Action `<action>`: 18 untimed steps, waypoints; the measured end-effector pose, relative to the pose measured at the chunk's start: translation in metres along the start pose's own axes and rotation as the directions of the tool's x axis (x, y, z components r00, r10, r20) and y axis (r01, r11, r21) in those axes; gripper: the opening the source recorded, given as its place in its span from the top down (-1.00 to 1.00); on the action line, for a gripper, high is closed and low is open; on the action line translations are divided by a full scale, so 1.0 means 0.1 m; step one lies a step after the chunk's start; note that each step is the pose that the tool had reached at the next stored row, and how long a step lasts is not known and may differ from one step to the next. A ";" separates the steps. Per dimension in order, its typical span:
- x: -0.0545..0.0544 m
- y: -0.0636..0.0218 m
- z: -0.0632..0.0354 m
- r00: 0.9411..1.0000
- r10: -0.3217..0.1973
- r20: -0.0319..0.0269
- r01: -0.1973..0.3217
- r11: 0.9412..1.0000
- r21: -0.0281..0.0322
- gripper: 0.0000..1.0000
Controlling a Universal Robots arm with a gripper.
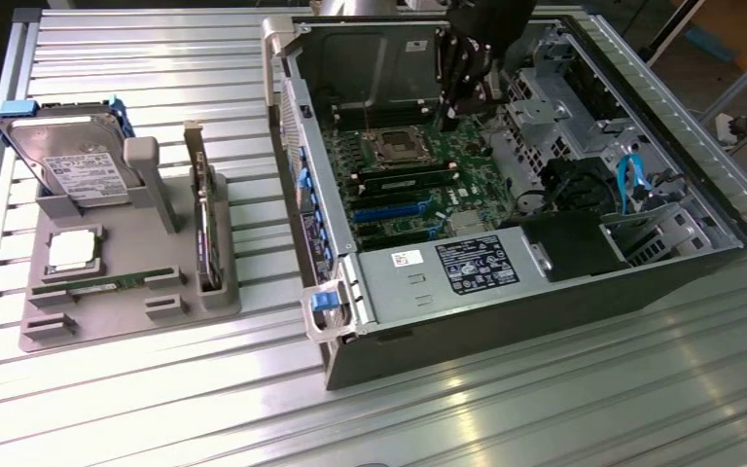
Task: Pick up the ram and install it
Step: 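Press down the ram until it locks into place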
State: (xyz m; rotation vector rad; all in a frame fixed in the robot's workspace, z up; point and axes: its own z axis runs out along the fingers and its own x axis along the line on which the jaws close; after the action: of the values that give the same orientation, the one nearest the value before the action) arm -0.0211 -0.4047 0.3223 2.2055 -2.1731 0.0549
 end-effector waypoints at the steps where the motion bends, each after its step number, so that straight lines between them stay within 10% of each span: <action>1: 0.00 0.001 -0.028 1.000 0.000 0.000 0.000 1.000 0.000 0.79; 18: 0.02 0.003 -0.295 1.000 0.000 -0.003 0.000 1.000 0.003 0.79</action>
State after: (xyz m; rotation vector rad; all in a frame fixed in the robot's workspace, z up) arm -0.0212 -0.4047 0.3519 2.2054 -2.1735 0.0613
